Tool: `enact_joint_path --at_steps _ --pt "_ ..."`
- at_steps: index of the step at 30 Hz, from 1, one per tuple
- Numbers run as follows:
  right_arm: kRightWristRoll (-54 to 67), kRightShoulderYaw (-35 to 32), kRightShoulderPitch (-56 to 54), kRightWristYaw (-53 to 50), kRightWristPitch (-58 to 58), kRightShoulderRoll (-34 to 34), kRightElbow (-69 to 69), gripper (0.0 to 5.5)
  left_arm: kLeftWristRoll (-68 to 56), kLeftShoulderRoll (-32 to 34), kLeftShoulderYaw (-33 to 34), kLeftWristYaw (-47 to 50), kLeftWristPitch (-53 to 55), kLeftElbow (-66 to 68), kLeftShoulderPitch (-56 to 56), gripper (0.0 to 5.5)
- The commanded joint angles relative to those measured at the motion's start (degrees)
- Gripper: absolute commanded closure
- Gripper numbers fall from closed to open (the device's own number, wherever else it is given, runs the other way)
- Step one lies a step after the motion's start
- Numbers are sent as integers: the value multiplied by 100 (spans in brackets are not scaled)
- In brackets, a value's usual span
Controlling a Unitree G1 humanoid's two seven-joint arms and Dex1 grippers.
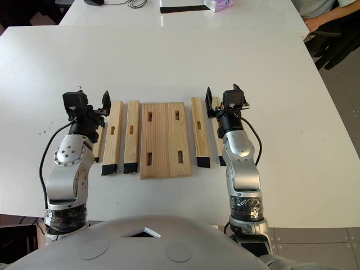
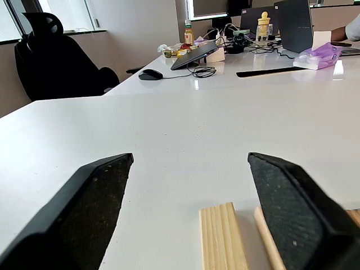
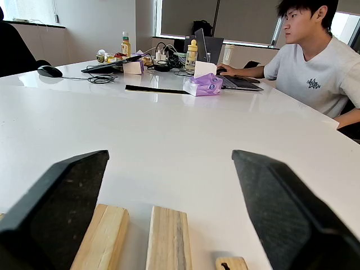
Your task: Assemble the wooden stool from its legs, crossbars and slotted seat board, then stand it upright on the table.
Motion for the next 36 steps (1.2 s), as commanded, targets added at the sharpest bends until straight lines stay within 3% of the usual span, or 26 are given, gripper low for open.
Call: enact_joint_path --at_steps 1,19,36 --pt "2 -38 7 -38 131 25 -113 145 -70 35 -81 -121 209 -193 130 170" --pt "202 -241 99 -163 460 241 -444 145 -130 166 -18 -214 1095 -644 151 170" --pt "131 -292 77 -239 607 239 -606 145 -129 -19 -38 -30 1151 -738 143 170"
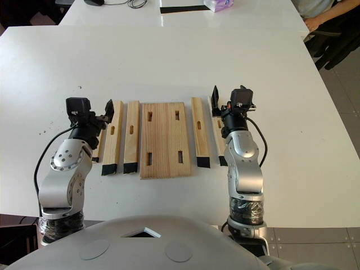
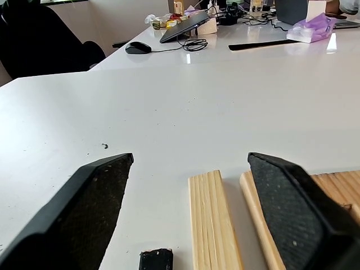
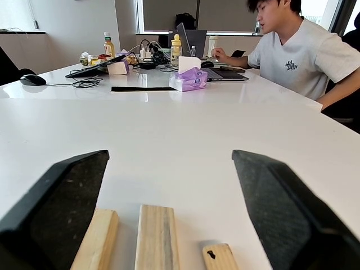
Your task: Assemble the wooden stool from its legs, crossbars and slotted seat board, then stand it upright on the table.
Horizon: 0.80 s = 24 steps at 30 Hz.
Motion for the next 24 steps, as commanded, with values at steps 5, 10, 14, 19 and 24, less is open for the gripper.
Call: enact_joint_path --at_steps 5,10,14,19,24 --pt "-111 -10 228 -187 119 36 -409 145 -173 217 354 -167 830 -452 191 170" --pt "-247 -125 998 -654 193 306 -1088 145 -1190 1191 1380 -1270 3298 -1271 374 170" --pt "-396 -65 1703 -992 103 621 -1509 145 -1591 2408 1660 -1936 4260 -1386 55 170" --pt "-441 -56 1804 -1100 111 698 -1576 145 -1715 2655 1423 -1989 4416 -1345 134 170" --pt "-400 -101 1795 -1030 202 606 -1637 145 -1806 2408 1445 -1914 4579 -1406 132 170"
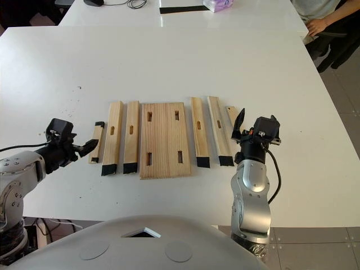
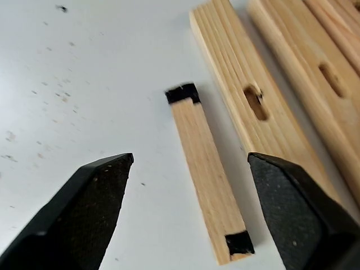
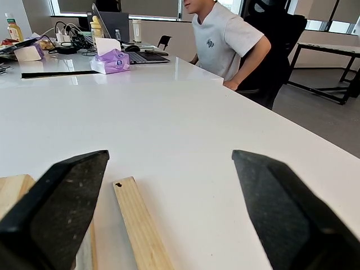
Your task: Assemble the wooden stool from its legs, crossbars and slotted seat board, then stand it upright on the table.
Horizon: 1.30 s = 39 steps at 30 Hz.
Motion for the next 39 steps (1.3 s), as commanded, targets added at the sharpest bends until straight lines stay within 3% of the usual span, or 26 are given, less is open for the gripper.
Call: enact_joint_path --at_steps 1,39 --pt "10 -34 -3 43 112 6 -92 145 -52 -151 13 79 159 -74 8 170" --pt "70 -10 -10 326 472 -63 -46 145 182 -613 -280 852 152 323 561 170"
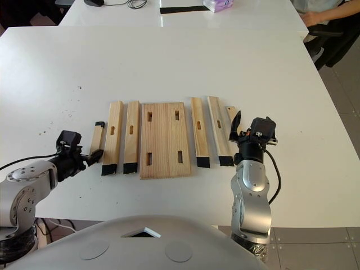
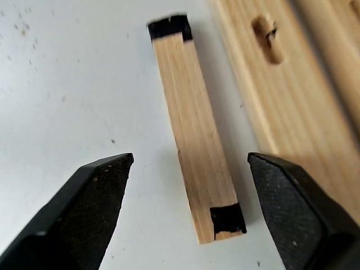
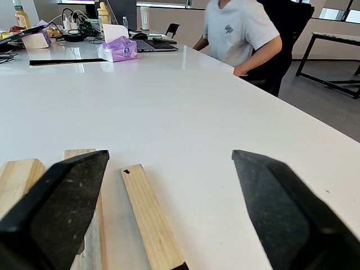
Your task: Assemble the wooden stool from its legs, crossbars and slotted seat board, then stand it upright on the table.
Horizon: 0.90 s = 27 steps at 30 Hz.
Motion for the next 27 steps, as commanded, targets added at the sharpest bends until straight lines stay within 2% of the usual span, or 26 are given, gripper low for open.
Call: enact_joint_path --at_steps 1,7,12,16,27 --pt "39 2 -25 73 135 -27 -21 145 149 -118 -19 162 92 172 176 170" --pt "25 11 -30 131 187 -28 -4 145 161 -439 -68 253 28 538 67 170" --pt "26 12 -32 134 225 -19 -10 145 279 -345 -96 317 -116 943 -30 170" --pt "35 8 -96 141 295 -25 -46 145 137 -463 7 228 -70 1006 6 222" --pt "35 -28 -64 122 302 10 -80 145 330 66 -68 280 -222 1477 62 391"
